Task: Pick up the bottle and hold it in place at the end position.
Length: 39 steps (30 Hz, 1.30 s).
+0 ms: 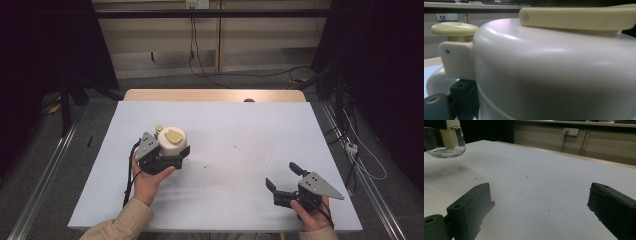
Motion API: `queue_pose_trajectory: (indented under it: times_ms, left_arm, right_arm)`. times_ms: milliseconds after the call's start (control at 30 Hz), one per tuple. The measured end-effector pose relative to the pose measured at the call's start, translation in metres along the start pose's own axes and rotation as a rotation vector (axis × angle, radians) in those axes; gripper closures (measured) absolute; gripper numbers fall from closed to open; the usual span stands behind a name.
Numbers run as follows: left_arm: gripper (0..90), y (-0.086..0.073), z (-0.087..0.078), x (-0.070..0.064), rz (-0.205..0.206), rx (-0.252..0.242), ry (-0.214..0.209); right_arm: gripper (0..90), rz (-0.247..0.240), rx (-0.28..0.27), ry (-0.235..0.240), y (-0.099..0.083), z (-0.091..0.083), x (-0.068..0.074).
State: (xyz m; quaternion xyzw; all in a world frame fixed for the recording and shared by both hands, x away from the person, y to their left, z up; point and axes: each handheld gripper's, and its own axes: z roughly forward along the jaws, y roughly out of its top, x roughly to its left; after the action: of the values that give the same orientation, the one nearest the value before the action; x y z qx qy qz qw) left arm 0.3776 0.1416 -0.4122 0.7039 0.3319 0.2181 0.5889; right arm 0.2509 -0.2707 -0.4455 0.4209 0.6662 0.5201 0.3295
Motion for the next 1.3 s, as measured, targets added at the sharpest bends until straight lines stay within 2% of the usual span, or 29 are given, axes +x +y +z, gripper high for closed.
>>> queue_pose_trajectory:
  times_ms: [167, 333, 633, 1300]
  left_arm:
    - [6.4, 0.004, 0.008, 0.0, -0.017, -0.001, 0.0]
    - [6.4, 0.004, 0.012, 0.0, -0.018, 0.005, -0.002]
    - [6.4, 0.003, 0.024, -0.001, -0.011, 0.024, -0.007]
    - [6.4, 0.004, 0.051, -0.005, -0.037, 0.021, -0.029]
  right_arm:
    - [4.5, -0.011, -0.008, -0.008, 0.0, -0.001, 0.001]
    - [4.5, 0.002, -0.006, -0.006, 0.0, 0.001, -0.001]
    - [4.5, -0.008, -0.005, 0.007, 0.001, 0.005, 0.0]
    - [4.5, -0.003, -0.011, 0.014, 0.001, 0.008, 0.001]
